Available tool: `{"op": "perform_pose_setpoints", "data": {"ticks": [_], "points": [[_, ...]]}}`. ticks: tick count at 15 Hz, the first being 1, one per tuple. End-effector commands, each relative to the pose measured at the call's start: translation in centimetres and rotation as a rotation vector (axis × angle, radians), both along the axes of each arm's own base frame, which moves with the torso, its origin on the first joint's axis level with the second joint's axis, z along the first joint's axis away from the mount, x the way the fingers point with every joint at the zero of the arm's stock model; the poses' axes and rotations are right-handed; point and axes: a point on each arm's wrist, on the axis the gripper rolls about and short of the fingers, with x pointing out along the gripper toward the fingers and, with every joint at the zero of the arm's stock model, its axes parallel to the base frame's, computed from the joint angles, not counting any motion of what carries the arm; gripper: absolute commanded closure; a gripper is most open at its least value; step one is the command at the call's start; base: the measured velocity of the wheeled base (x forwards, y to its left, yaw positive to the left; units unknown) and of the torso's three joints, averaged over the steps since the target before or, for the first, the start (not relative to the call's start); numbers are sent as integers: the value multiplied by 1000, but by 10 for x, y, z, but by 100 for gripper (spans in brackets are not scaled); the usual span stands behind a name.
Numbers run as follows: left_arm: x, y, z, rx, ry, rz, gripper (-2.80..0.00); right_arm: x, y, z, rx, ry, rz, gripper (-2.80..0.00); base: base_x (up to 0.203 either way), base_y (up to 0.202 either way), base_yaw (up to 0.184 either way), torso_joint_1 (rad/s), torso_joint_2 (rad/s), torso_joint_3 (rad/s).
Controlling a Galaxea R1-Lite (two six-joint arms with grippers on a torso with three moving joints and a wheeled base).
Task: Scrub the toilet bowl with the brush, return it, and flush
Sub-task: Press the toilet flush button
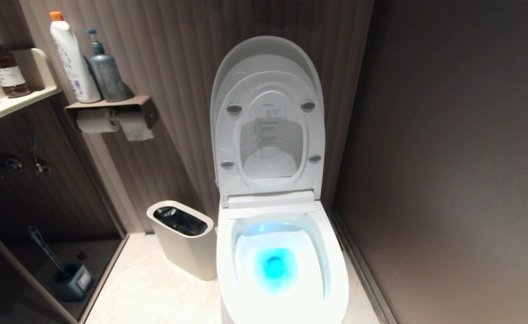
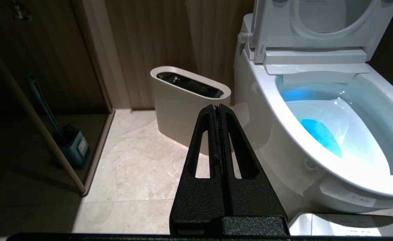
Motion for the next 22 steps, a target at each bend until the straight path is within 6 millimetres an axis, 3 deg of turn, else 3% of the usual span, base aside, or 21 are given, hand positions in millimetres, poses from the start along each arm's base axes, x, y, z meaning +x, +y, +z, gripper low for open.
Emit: {"op": "perform_pose_setpoints", "data": {"ticks": [1, 22], "points": [[0, 0, 0, 0, 1, 1, 0, 0, 0, 0, 0, 0, 0, 0, 0, 0, 0, 0, 0, 0], [0, 0, 0, 4, 3, 1, 0, 0, 0, 0, -4, -1, 3, 0, -14, 0, 0, 24, -14, -6]]}}
